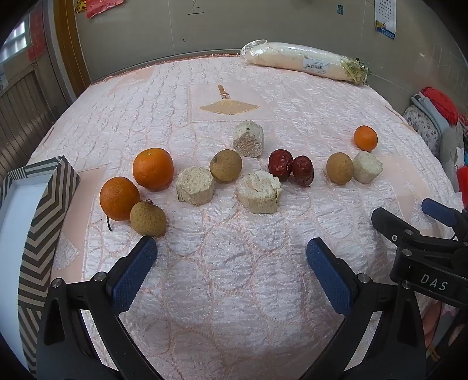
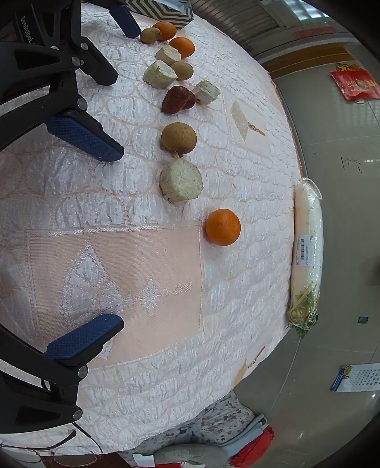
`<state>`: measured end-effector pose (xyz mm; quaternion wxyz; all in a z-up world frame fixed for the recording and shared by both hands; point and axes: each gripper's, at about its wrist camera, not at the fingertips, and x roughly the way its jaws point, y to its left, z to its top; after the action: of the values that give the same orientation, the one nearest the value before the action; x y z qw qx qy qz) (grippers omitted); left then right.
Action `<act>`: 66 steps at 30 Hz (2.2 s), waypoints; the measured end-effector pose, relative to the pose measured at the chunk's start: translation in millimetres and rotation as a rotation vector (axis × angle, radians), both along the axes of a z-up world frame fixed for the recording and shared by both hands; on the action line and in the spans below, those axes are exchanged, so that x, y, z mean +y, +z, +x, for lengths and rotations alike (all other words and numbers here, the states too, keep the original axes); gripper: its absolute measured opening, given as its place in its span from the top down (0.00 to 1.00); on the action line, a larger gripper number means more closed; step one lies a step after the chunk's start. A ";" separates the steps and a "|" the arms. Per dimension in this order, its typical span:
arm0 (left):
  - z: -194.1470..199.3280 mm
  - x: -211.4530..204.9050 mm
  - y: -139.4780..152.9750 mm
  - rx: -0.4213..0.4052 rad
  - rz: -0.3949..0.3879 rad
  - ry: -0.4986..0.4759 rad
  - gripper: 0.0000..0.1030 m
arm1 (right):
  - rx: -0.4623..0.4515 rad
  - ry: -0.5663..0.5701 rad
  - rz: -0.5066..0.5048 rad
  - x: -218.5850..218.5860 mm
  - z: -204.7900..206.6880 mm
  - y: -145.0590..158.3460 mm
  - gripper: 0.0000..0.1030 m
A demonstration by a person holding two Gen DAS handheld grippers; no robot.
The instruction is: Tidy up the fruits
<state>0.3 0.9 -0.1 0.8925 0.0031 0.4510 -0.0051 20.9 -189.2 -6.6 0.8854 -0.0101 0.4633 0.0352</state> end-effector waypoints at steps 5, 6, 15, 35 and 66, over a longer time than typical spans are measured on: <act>2.9 4.2 1.2 0.040 0.004 -0.042 0.00 | 0.000 -0.012 -0.002 3.7 0.3 0.6 0.00; 3.9 -0.1 0.6 0.044 0.012 -0.056 0.00 | 0.001 -0.020 -0.001 5.1 0.2 0.9 0.00; -31.7 23.8 36.8 -0.035 -0.045 -0.023 0.00 | -0.135 -0.008 0.032 13.7 -38.7 41.5 0.00; -93.8 44.2 105.7 -0.243 -0.008 -0.030 0.01 | -0.279 -0.037 0.052 41.2 -140.1 110.1 0.00; -110.4 75.9 99.9 -0.220 -0.163 -0.052 0.01 | -0.214 -0.118 0.199 51.1 -155.6 119.1 0.00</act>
<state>-110.2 76.8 99.8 0.9335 -0.0574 0.3481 -0.0646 -134.6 -138.2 112.5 0.9268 0.1012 0.3606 0.0275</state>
